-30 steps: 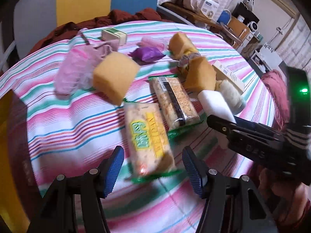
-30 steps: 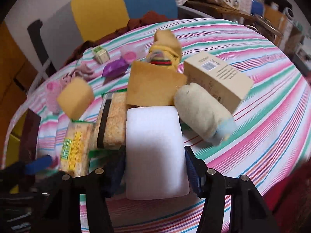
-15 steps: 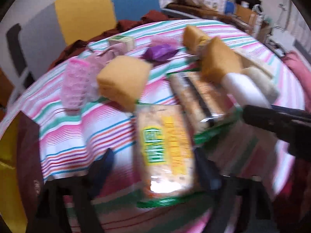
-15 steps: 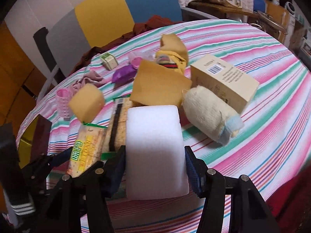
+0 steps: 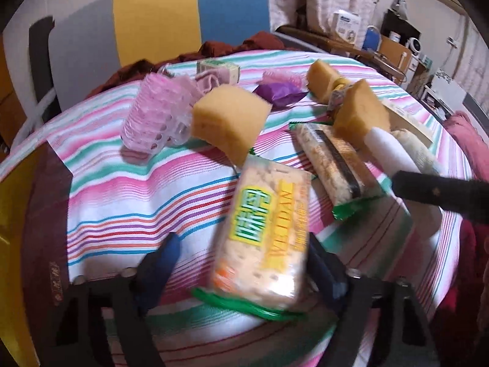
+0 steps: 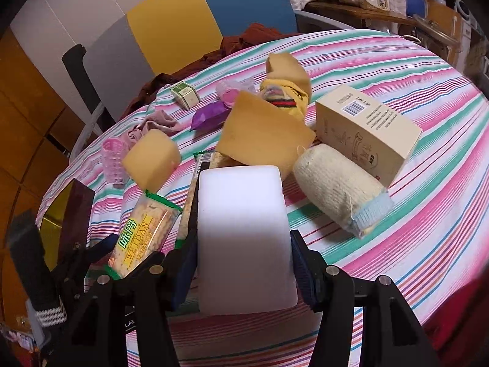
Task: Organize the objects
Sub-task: 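Grasp the white sponge block with the right tool while the left tool grasps the WEIDAN cracker pack, then carry both items to the gold tray and open both tools to release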
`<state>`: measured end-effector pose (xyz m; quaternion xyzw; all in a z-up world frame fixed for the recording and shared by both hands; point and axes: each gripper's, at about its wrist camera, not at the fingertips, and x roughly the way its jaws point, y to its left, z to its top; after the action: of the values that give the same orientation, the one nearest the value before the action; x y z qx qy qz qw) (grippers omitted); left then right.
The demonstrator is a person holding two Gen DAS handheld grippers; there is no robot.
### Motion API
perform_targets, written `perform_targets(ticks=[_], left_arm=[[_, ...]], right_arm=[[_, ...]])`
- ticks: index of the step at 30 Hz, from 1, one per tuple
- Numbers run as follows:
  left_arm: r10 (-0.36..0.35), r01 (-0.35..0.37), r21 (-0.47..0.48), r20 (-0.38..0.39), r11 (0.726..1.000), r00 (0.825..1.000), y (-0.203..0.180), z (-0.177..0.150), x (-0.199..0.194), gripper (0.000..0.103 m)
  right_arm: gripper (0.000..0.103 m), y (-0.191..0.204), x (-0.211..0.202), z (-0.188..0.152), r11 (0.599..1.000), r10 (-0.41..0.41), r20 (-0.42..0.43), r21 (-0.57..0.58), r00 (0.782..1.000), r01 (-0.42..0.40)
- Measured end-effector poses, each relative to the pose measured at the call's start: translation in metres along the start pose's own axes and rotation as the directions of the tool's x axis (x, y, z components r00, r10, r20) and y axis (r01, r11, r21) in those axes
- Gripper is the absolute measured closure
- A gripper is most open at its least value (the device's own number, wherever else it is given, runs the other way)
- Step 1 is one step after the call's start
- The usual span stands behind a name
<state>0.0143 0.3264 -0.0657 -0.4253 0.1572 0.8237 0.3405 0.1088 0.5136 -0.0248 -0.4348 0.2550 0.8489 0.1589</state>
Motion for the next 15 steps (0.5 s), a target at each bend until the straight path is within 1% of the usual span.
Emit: perform_targets(ticks=[1, 4, 5, 6, 9, 13, 15], left_arm=[[0.002, -0.003, 0.017, 0.011, 1.000, 1.000, -0.001, -0.001, -0.003, 0.039], [-0.002, 0.001, 0.056, 0.026, 0.998, 1.000, -0.008, -0.008, -0.011, 0.049], [-0.005, 0.004, 0.063, 0.029, 0.998, 1.000, -0.010, -0.008, -0.012, 0.050], [-0.009, 0.007, 0.067, 0.029, 0.998, 1.000, -0.003, -0.005, -0.012, 0.051], [-0.030, 0.029, 0.064, 0.025, 0.998, 0.999, 0.001, -0.011, -0.018, 0.054], [-0.077, 0.076, 0.053, 0.009, 0.996, 0.997, 0.002, -0.021, -0.027, 0.054], [-0.117, 0.117, 0.038, 0.003, 0.992, 0.993, 0.000, -0.025, -0.031, 0.054]], right_arm=[[0.045, 0.000, 0.000, 0.000, 1.000, 0.007, -0.001, 0.001, 1.000, -0.007], [0.045, 0.002, 0.001, -0.001, 1.000, 0.019, -0.004, -0.004, 1.000, -0.019], [0.045, 0.003, 0.001, -0.001, 1.000, 0.022, -0.004, -0.008, 1.000, -0.023], [0.045, 0.004, 0.001, -0.001, 1.000, 0.028, -0.003, -0.011, 1.000, -0.028], [0.045, 0.006, 0.000, -0.002, 0.998, 0.055, -0.001, -0.015, 0.998, -0.055], [0.045, 0.009, -0.002, -0.003, 0.997, 0.081, 0.006, -0.018, 0.997, -0.081], [0.045, 0.011, -0.003, -0.004, 0.995, 0.100, 0.011, -0.023, 0.995, -0.099]])
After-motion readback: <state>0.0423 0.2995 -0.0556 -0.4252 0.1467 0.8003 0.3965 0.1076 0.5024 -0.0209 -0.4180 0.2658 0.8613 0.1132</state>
